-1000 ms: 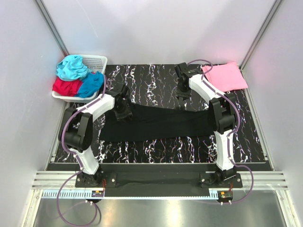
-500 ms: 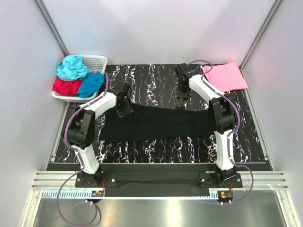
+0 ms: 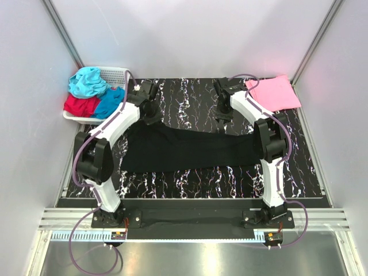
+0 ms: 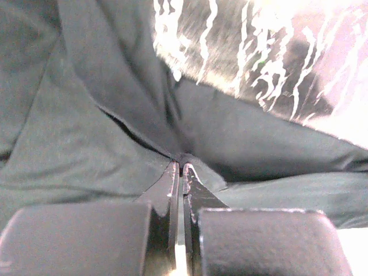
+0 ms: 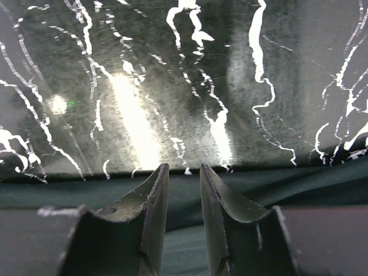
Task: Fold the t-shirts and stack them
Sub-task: Fold the tshirt
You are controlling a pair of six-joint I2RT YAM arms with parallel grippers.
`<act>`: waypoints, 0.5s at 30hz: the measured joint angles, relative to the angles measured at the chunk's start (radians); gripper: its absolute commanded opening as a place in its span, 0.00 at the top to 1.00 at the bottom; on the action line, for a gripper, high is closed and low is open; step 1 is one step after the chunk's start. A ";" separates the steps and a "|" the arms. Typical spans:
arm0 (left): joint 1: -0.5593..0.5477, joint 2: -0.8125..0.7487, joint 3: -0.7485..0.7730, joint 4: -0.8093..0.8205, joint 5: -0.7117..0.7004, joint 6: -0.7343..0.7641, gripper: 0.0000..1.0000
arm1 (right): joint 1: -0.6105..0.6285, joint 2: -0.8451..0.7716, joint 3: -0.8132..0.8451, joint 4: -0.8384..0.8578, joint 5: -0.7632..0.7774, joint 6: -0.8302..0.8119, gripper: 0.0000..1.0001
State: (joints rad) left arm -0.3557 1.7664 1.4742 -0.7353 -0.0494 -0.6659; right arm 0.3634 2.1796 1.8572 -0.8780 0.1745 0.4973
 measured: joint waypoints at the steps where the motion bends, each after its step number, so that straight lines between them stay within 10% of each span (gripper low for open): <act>1: -0.001 0.017 0.021 0.002 -0.002 0.008 1.00 | -0.003 0.000 -0.002 0.000 0.002 0.000 0.64; 12: -0.002 0.429 0.364 0.002 0.039 0.080 1.00 | -0.088 -0.037 -0.029 -0.010 0.034 0.008 0.64; 15: -0.002 0.490 0.402 -0.004 0.054 0.100 0.74 | -0.097 -0.047 -0.029 -0.011 0.043 0.008 0.64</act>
State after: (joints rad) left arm -0.3576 2.2562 1.8763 -0.7391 0.0044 -0.5655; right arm 0.2661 2.1323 1.8282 -0.8886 0.2180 0.5056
